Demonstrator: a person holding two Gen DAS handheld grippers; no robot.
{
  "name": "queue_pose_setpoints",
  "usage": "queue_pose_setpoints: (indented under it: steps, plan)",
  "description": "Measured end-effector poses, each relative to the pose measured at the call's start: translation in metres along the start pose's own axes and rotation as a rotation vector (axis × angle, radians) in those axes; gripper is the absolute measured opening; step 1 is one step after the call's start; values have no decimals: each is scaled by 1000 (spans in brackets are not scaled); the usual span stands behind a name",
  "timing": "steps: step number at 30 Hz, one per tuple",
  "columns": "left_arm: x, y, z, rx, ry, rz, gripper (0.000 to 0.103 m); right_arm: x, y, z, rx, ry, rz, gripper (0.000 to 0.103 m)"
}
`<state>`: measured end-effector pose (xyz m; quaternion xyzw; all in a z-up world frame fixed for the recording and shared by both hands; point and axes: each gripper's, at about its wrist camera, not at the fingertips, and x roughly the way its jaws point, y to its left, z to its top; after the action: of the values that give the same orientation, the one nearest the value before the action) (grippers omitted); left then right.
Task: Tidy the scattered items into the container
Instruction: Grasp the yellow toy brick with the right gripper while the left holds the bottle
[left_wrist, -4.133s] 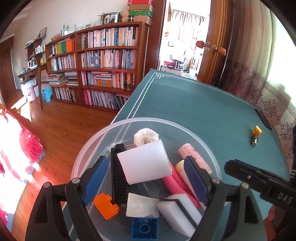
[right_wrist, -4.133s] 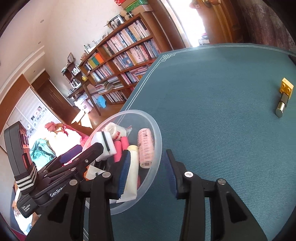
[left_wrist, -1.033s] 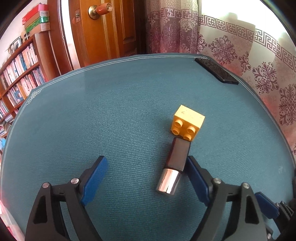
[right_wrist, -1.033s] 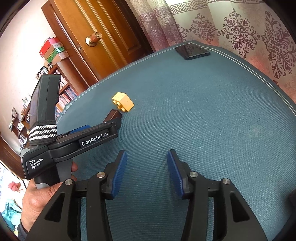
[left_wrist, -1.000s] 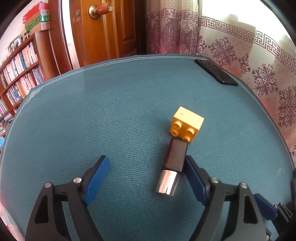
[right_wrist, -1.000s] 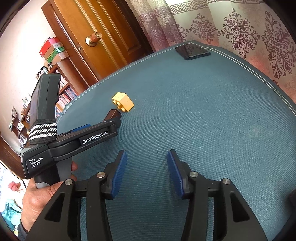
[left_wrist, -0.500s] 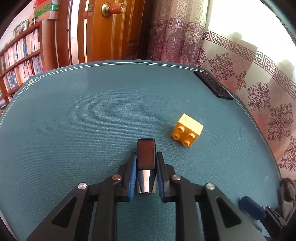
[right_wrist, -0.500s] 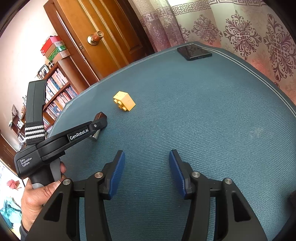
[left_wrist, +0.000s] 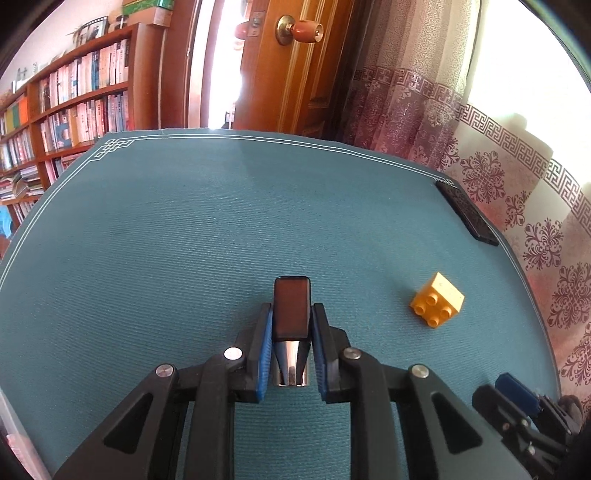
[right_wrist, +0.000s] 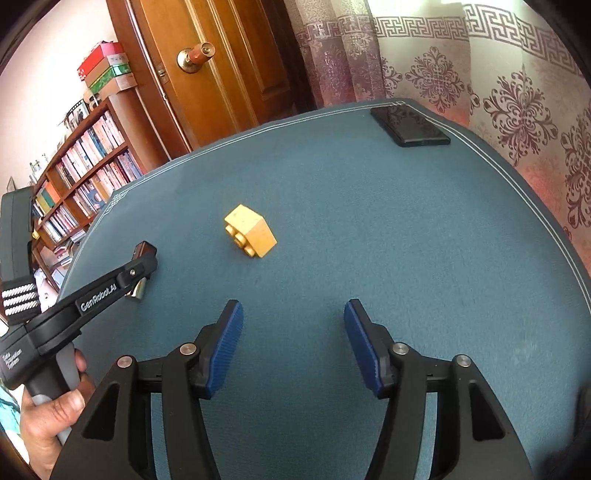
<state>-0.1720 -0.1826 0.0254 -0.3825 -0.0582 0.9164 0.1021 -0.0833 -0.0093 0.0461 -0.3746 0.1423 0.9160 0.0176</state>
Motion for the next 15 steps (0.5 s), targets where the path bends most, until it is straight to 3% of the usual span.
queue_pose_setpoints:
  steps: [15]
  plan:
    - [4,12,0,-49,18,-19,23,59,39,50,-164,14,-17,61]
